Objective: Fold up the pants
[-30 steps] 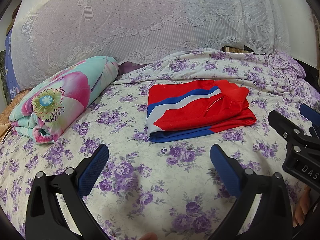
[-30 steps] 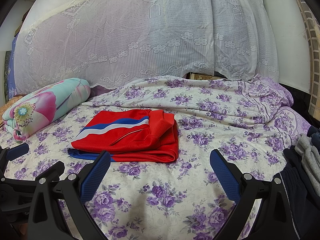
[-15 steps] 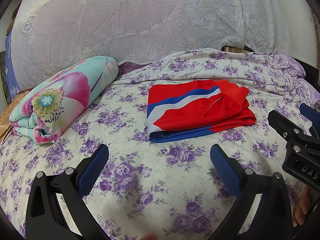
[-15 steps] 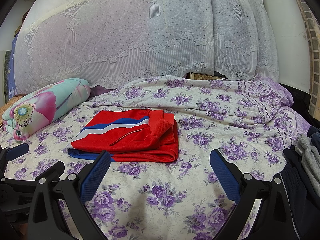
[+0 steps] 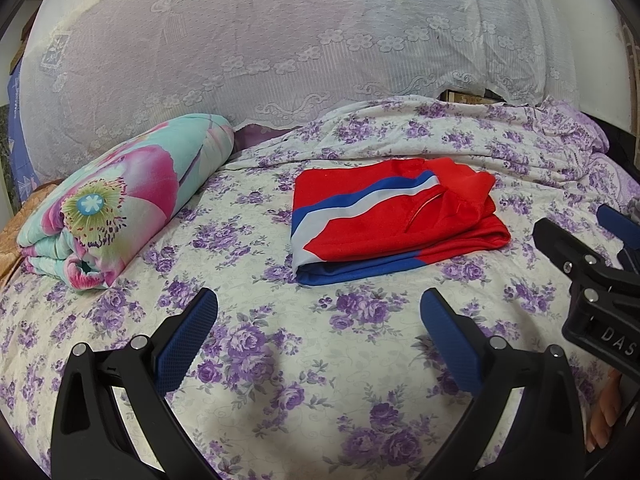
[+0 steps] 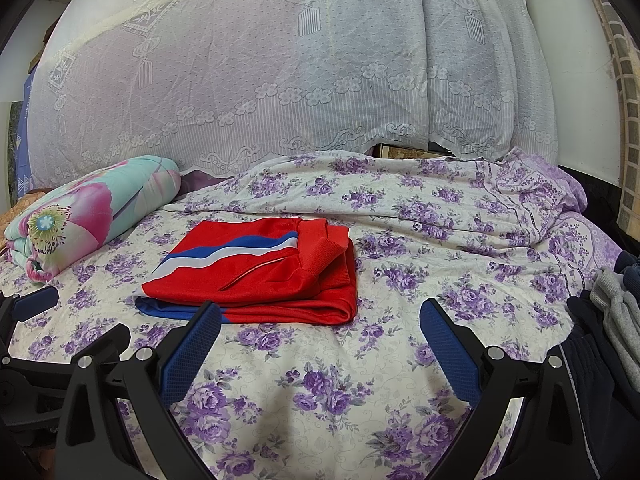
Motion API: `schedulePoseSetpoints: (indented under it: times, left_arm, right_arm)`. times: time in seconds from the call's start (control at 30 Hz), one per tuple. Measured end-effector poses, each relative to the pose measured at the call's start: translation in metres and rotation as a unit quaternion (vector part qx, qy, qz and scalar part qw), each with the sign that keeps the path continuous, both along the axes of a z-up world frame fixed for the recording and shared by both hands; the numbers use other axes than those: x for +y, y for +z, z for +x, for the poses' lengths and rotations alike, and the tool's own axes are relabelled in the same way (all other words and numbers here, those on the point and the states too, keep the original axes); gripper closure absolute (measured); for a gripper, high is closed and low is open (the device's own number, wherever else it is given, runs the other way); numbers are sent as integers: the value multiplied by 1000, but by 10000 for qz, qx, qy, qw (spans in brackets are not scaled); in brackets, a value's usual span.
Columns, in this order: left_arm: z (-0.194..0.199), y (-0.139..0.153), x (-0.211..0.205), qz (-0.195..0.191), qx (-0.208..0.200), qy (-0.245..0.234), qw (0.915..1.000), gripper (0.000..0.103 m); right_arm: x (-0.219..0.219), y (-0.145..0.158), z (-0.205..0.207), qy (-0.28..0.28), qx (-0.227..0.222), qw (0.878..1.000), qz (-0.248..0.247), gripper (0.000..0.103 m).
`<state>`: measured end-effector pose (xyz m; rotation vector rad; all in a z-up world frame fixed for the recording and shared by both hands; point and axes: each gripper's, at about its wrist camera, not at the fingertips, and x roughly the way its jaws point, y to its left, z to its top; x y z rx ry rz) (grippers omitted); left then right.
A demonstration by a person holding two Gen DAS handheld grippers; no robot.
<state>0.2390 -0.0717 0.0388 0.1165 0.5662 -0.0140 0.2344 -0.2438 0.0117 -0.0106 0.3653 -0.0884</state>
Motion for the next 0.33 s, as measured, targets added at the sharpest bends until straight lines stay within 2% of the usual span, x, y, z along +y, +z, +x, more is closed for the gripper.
schedulePoseSetpoints:
  times: [0.33]
  left_arm:
    - [3,0,7,-230,87,-62,9997,4]
  right_arm:
    - [-1,0,0,3,-3,10000,-3,3]
